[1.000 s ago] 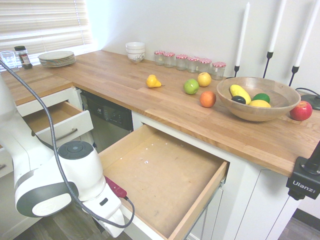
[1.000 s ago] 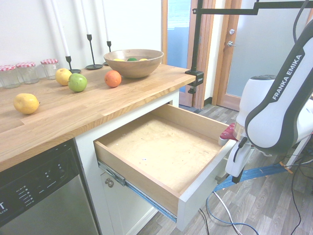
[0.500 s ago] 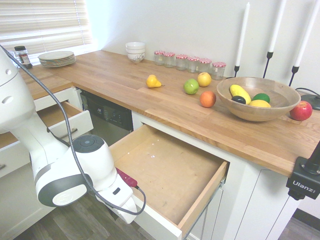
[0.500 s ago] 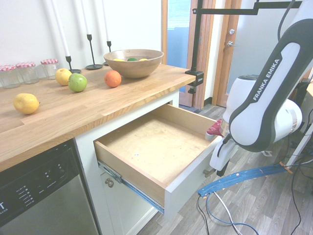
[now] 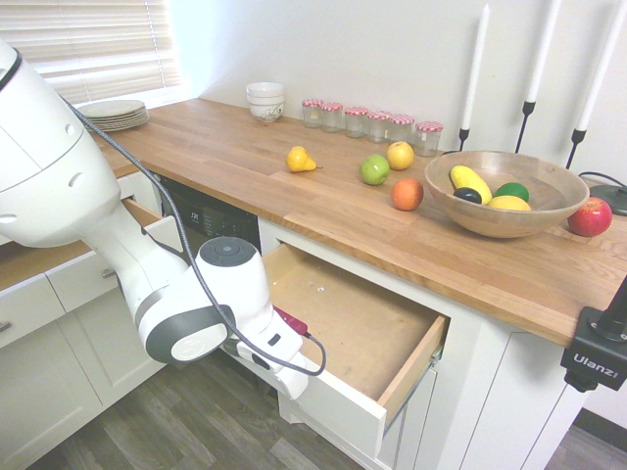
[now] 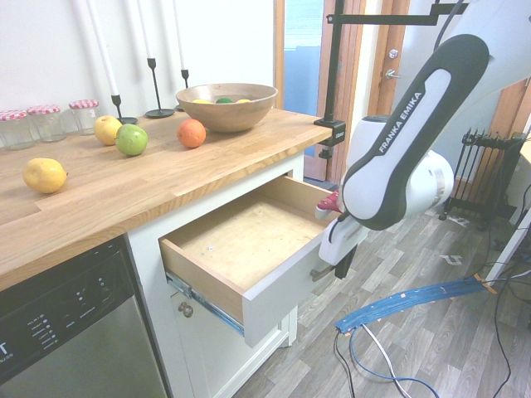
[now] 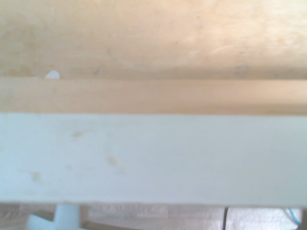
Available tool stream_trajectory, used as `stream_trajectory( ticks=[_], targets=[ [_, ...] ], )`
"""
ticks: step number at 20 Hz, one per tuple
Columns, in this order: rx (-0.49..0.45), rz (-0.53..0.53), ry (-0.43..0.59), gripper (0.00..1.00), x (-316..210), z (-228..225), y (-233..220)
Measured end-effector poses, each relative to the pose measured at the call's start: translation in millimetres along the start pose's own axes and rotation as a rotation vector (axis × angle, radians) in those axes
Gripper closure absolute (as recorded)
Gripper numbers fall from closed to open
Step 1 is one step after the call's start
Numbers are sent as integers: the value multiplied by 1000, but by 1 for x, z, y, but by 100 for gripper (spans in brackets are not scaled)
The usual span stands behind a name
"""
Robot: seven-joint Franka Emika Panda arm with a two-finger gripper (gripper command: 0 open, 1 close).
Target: Close the drawer
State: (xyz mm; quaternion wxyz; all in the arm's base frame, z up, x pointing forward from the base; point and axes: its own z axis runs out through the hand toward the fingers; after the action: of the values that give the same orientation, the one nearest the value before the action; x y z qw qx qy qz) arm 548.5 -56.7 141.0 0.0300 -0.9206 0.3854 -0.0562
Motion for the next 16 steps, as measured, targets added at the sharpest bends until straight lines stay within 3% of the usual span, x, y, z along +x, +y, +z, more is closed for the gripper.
stream_trajectory(
  ticks=[16],
  targets=[
    [2,4,-1,100,66,16,-75]
  ],
)
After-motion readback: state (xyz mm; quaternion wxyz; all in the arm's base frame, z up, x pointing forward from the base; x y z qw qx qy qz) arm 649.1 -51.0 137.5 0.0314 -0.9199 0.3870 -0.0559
